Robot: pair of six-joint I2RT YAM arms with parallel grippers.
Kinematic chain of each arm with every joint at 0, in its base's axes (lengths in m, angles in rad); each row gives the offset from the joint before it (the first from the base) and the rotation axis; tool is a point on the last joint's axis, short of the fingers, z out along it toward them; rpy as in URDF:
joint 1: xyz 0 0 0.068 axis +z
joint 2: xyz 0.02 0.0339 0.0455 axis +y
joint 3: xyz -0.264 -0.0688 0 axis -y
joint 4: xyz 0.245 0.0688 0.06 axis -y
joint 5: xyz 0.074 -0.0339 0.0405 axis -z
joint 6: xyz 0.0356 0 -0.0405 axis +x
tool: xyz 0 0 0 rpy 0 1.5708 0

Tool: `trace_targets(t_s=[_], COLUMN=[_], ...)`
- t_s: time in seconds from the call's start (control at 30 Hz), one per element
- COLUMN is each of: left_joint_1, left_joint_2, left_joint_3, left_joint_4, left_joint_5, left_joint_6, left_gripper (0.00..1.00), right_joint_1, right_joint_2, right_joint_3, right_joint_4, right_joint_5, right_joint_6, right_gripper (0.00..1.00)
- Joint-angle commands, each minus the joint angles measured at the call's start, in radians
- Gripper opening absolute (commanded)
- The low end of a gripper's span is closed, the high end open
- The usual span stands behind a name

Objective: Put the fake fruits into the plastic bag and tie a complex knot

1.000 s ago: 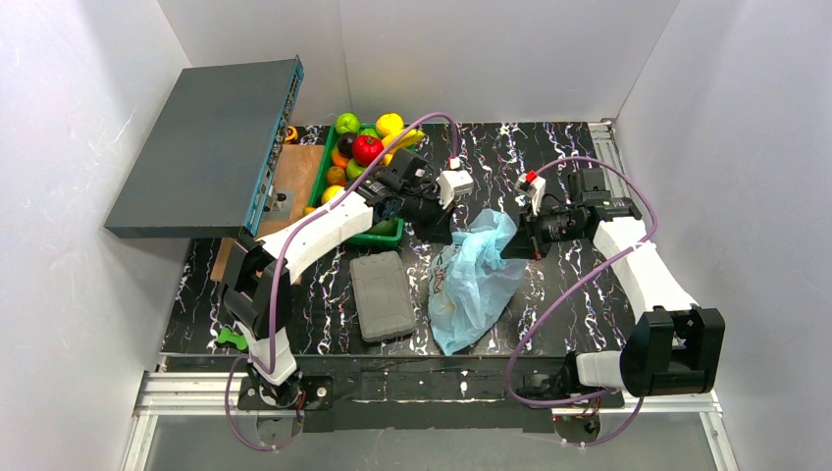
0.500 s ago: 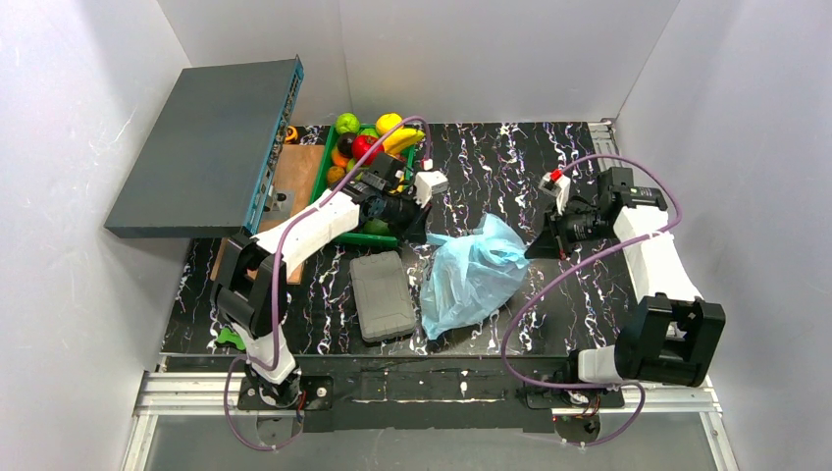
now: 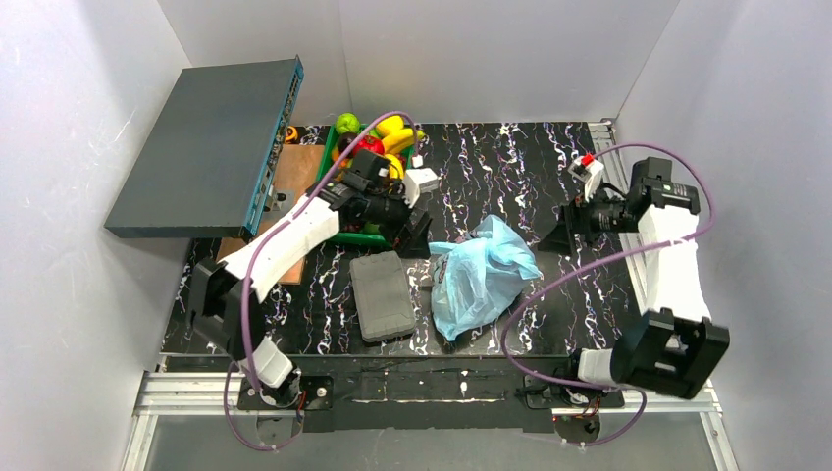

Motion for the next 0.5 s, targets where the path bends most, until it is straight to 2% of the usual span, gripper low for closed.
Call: trace_targets(t_s=[0.0,0.1,0.2,0.33,0.47], left_joint_1=[0.040,0.059,0.060,0.060,0.060], left_joint_2=[-0.139,-0.174,-0.211,-0.213,-0.196], left_joint_3=[0.023,-0.001,-0.075,-0.136,-0.192], left_joint_4=[-0.143,-0.154,-0.101,-0.035,0.068], left_joint_5=[0.112,0.159,0.172,0.178,0.182], left_joint_6=[0.097,0.150,0.212,0.276,0.307], left_gripper=[0.98,0.98,0.98,0.98,0.98], right_joint_1=[0.002,0.004,0.007,0.050,0.103], right_joint_2=[-0.150,-0.220,-0.296,-0.379,-0.436], right_joint_3=[-0.021,-0.104,-0.211,-0.360,-0.494], right_joint_4=[-0.001,0.045,0.165,0.394,0.616], right_joint_5=[0.043,0.059,0.095,0.199,0.277], right_joint_6=[0.005,0.030,0.130,0.292,0.386], right_gripper=[0.98,0.98,0.97,0.93,0.93])
